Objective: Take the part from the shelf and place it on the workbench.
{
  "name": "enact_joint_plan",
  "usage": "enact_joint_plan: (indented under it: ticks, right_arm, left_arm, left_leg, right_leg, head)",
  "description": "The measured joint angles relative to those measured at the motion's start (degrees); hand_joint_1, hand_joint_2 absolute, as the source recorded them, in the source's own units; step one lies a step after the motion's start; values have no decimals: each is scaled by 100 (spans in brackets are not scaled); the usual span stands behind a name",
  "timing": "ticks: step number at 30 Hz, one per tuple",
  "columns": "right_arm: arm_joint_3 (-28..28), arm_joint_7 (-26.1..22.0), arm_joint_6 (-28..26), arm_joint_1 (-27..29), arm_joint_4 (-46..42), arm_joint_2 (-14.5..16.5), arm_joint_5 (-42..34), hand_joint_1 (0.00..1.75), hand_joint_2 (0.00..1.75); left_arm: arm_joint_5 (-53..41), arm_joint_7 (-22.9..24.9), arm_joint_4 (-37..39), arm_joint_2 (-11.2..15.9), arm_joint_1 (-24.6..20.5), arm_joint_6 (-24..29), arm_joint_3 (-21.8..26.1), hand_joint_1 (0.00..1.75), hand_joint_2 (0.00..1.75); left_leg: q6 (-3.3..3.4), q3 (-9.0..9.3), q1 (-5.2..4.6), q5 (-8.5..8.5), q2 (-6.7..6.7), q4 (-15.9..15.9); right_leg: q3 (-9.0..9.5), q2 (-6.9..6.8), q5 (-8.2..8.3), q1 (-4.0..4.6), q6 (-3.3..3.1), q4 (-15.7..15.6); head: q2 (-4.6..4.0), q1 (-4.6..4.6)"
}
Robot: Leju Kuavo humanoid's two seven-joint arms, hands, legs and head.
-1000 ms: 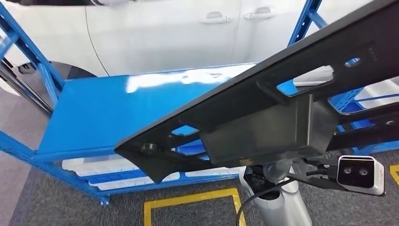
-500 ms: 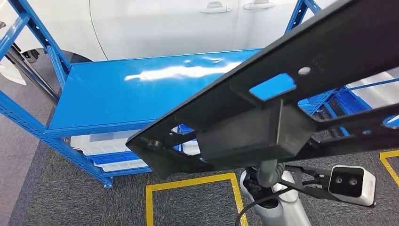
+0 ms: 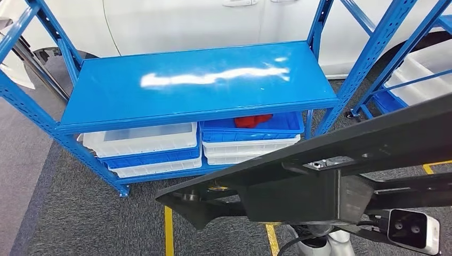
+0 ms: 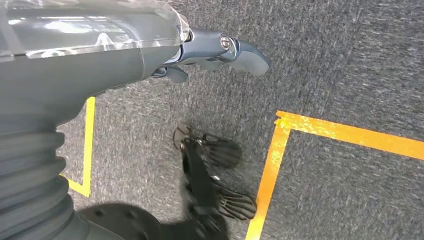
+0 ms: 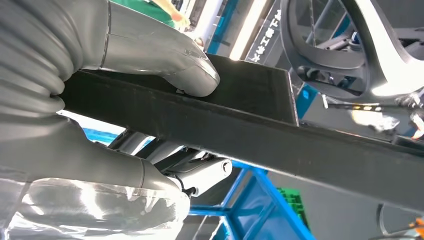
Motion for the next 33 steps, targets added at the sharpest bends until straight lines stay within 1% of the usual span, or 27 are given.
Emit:
enact_joint_plan:
  ticks: [1, 3, 4, 5, 6, 7, 8, 9, 10, 11, 12, 13, 15, 16, 18, 19, 20, 21, 23, 24, 25, 26, 27, 29, 30, 31, 33]
  right_arm:
    - [-32, -1, 18, 7, -8, 11, -3, 175, 175]
    - [-83, -1, 42, 19, -15, 19, -4, 175, 175]
    - [-112, -1, 59, 26, -18, 20, -3, 175, 175]
    - [-144, -1, 86, 32, -21, 21, -3, 175, 175]
    - [-180, -1, 122, 36, -23, 22, -3, 175, 175]
    - [-218, -1, 163, 38, -25, 23, -3, 175, 175]
    - [-248, -1, 199, 39, -25, 23, -3, 175, 175]
    - [-278, -1, 225, 39, -21, 23, -3, 175, 175]
    - [-301, -1, 241, 38, -14, 23, -3, 175, 175]
    - [-315, -1, 246, 31, -4, 23, -3, 175, 175]
    - [-326, -1, 242, 17, 11, 23, -3, 175, 175]
    - [-327, -1, 230, -12, 28, 23, -8, 175, 175]
    - [-315, 0, 186, -92, 67, 22, -42, 175, 175]
    - [-307, 0, 159, -130, 88, 22, -72, 175, 175]
    - [-290, 0, 110, -170, 127, 19, -149, 175, 175]
    - [-280, 1, 90, -188, 144, 18, -186, 175, 175]
    - [-267, 2, 69, -205, 158, 17, -225, 175, 175]
    - [-255, 3, 51, -222, 173, 16, -257, 175, 175]
    - [-243, 1, 22, -240, 198, 16, -310, 175, 175]
    - [-242, 1, 13, -242, 210, 16, -329, 175, 175]
    - [-241, 1, 4, -242, 220, 15, -345, 175, 175]
    - [-241, 2, -2, -242, 230, 14, -355, 175, 175]
    - [-241, 3, -8, -244, 238, 13, -362, 175, 175]
    - [-239, 2, -15, -253, 247, 13, -364, 175, 175]
    - [-237, 2, -18, -260, 250, 13, -364, 175, 175]
    - [-233, 2, -22, -267, 252, 12, -365, 175, 175]
    - [-227, 3, -29, -279, 258, 9, -365, 175, 175]
  left_arm:
    - [-2, -5, 0, 3, -5, -1, -1, 0, 175]
    - [-3, -8, 3, 2, -2, -2, 1, 0, 175]
    - [-4, -12, 5, 0, -8, -5, 1, 0, 175]
    - [-5, -18, 7, -2, -11, -9, 1, 0, 175]
    - [-7, -26, 9, -4, -15, -14, 1, 0, 175]
    - [-9, -36, 9, -5, -18, -22, 1, 0, 175]
    - [-9, -44, 9, -6, -18, -28, 1, 0, 175]
    - [-10, -51, 9, -7, -20, -33, 1, 0, 175]
    - [-10, -56, 9, -8, -22, -38, 2, 0, 175]
    - [-9, -59, 9, -9, -24, -39, 2, 0, 175]
    - [-9, -60, 9, -12, -25, -40, 2, 0, 175]
    - [-7, -60, 9, -16, -29, -41, 2, 0, 175]
    - [10, -63, 9, -29, -41, -32, 2, 0, 175]
    - [23, -64, 9, -35, -46, -17, 2, 0, 175]
    - [49, -61, 9, -47, -46, 29, 6, 0, 175]
    - [61, -53, 9, -54, -41, 54, 8, 0, 175]
    - [73, -41, 9, -62, -36, 77, 10, 0, 175]
    - [84, -27, 9, -68, -33, 96, 11, 0, 175]
    - [99, -4, 9, -75, -30, 119, 13, 0, 175]
    - [102, 4, 9, -76, -27, 124, 14, 0, 175]
    - [104, 11, 9, -77, -23, 126, 15, 0, 175]
    - [104, 16, 9, -78, -19, 128, 15, 0, 175]
    - [104, 19, 9, -79, -17, 129, 15, 0, 175]
    - [104, 21, 9, -76, -19, 131, 18, 0, 175]
    - [104, 21, 9, -75, -17, 133, 20, 0, 175]
    - [104, 21, 9, -75, -19, 134, 21, 0, 175]
    - [104, 21, 9, -77, -21, 136, 25, 0, 175]
  left_leg:
    - [32, 116, -19, -85, -3, -202]
    - [102, 85, -26, -10, 7, -257]
    - [147, 31, -18, 55, 22, -261]
    - [188, -39, -5, 133, 41, -275]
    - [218, -119, 3, 210, 59, -280]
    - [239, -212, 0, 286, 69, -277]
    - [242, -303, -2, 358, 75, -271]
    - [238, -400, -3, 431, 76, -261]
    - [230, -504, -3, 502, 77, -246]
    - [216, -607, -3, 567, 77, -226]
    - [200, -704, -3, 625, 76, -203]
    - [179, -787, -4, 677, 75, -175]
    - [124, -895, -13, 757, 69, -134]
    - [87, -918, -16, 795, 67, -132]
    - [3, -930, -4, 869, 66, -157]
    - [-32, -951, 9, 848, 63, -133]
    - [-64, -1000, 21, 731, 59, -25]
    - [-91, -1087, 30, 522, 56, 203]
    - [-138, -1338, 37, -4, 54, 956]
    - [-154, -1429, 38, -161, 54, 1301]
    - [-161, -1435, 38, -205, 54, 1480]
    - [-158, -1319, 38, -137, 54, 1417]
    - [-145, -1084, 38, 1, 54, 1114]
    - [-83, -518, 22, 220, 52, 264]
    - [-43, -345, 6, 275, 51, -20]
    - [-2, -270, -12, 277, 51, -163]
    - [71, -290, -18, 310, 49, -211]
  right_leg:
    - [-7, -5, 47, 0, 33, 2]
    - [-12, -6, 130, -4, 103, -16]
    - [-57, 5, 44, -12, 135, 41]
    - [-130, 16, -149, -21, 165, 193]
    - [-228, 26, -435, -35, 193, 455]
    - [-345, 31, -763, -46, 219, 827]
    - [-436, 30, -998, -56, 242, 1217]
    - [-480, 30, -1100, -64, 261, 1539]
    - [-445, 30, -1069, -73, 273, 1716]
    - [-307, 30, -937, -83, 275, 1687]
    - [-65, 30, -779, -91, 269, 1456]
    - [266, 31, -703, -95, 250, 1058]
    - [838, 34, -799, -70, 186, 231]
    - [979, 34, -879, -53, 145, -8]
    - [982, 27, -856, -33, 48, -116]
    - [958, 18, -803, -36, -2, -132]
    - [924, 10, -745, -42, -48, -150]
    - [883, 2, -688, -49, -83, -162]
    - [776, -3, -603, -39, -111, -155]
    - [723, -4, -568, -33, -112, -145]
    - [675, -4, -540, -29, -107, -132]
    - [636, -4, -520, -27, -99, -116]
    - [609, -5, -507, -26, -91, -98]
    - [582, -12, -492, -20, -65, -69]
    - [574, -15, -482, -15, -44, -61]
    - [563, -18, -469, -11, -16, -56]
    - [543, -19, -441, -1, 51, -62]
  head:
    - [0, 0]
    - [0, 1]
    - [0, 1]
    - [0, 2]
    - [0, 2]
    - [0, 2]
    - [0, 1]
    - [0, 1]
    - [0, 1]
    - [0, 1]
    - [0, 1]
    - [0, 1]
    - [0, 1]
    - [0, 1]
    - [0, 2]
    - [0, 2]
    - [0, 2]
    - [0, 2]
    - [0, 1]
    - [0, 1]
    - [0, 1]
    - [0, 1]
    - [0, 1]
    - [0, 1]
    - [0, 1]
    - [0, 1]
    - [0, 1]
